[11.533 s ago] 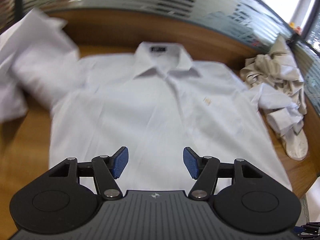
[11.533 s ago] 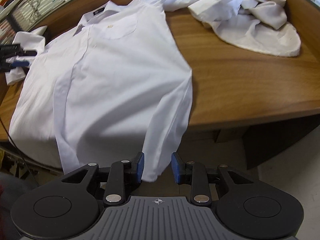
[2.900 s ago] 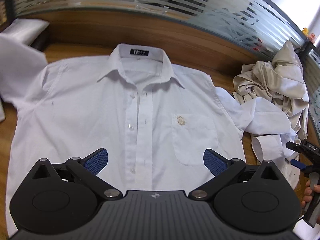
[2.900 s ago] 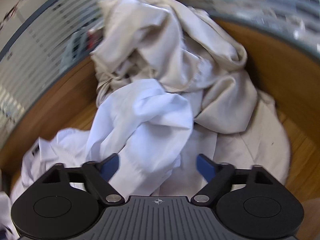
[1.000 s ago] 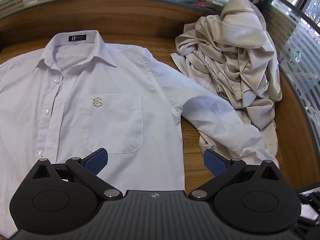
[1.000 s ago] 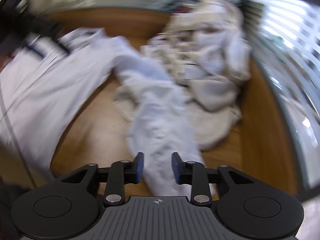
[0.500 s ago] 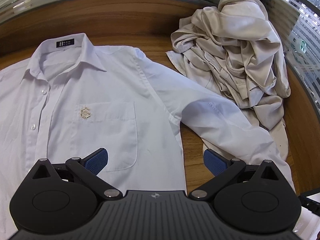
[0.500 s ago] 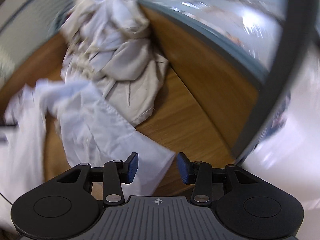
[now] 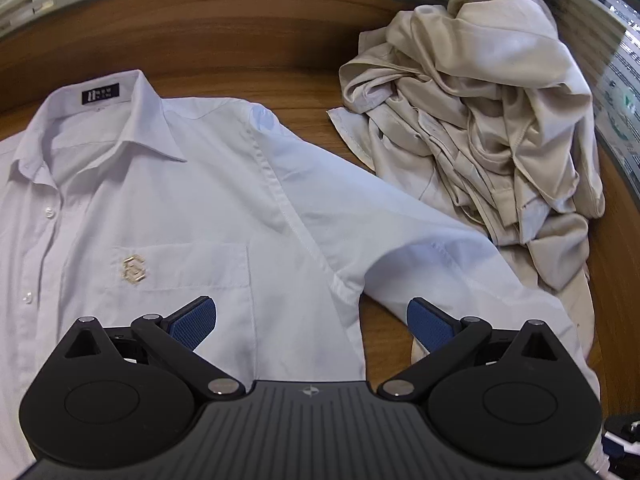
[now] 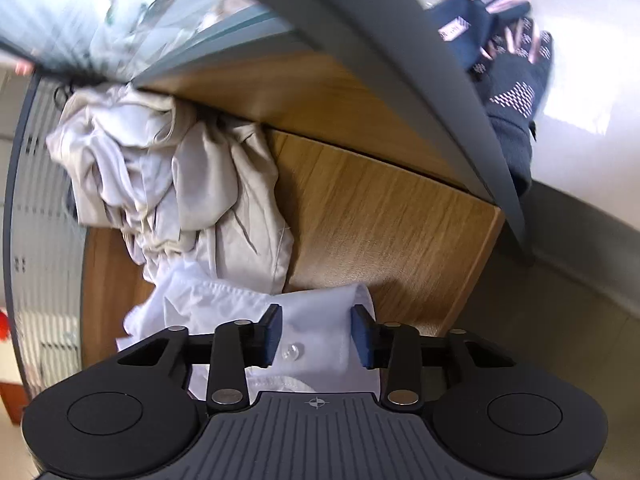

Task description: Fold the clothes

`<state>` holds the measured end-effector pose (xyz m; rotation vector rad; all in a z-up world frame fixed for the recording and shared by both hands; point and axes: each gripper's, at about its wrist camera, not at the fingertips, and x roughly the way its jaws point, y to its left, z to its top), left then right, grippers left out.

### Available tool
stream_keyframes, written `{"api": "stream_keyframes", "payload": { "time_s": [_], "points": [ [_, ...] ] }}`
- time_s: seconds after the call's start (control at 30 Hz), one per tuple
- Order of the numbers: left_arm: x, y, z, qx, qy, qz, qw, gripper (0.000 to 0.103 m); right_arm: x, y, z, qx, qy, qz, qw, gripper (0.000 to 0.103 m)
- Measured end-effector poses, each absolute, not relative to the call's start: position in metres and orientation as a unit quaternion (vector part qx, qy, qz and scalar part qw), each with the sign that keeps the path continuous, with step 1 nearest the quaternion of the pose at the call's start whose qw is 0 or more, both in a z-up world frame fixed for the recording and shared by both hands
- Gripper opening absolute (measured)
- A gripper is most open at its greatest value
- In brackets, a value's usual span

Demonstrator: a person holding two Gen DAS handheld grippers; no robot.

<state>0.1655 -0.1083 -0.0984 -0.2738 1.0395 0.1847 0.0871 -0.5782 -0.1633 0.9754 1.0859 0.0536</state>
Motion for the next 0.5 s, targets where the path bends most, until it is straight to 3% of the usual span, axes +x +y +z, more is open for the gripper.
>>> {"api": "stream_keyframes", "payload": {
  "time_s": [0.07,0.17,0.43,0.5],
  "points": [
    [0.177,-0.111,-0.105,-0.128,0.499,0.087,0.853,0.102,0.085,-0.579,-0.164,0.451,0.492,0.025,0.744,0.018],
    [0.189,-0.114,-0.113,-0.122,0.504,0.095,0.85,0.102,0.077,-0.579,-0.162,0.461,0.478,0.029,0.747,0.013],
    [0.188,-0.12,-0.098,-0.133,0.495,0.07,0.856,0.102,0.063,-0.577,-0.162,0.507,0.452,0.044,0.733,0.015],
    [0.183,-0.123,-0.091,-0.123,0.491,0.055,0.861,0.102,0.063,-0.577,-0.166,0.516,0.451,0.037,0.727,0.022]
  ]
}}
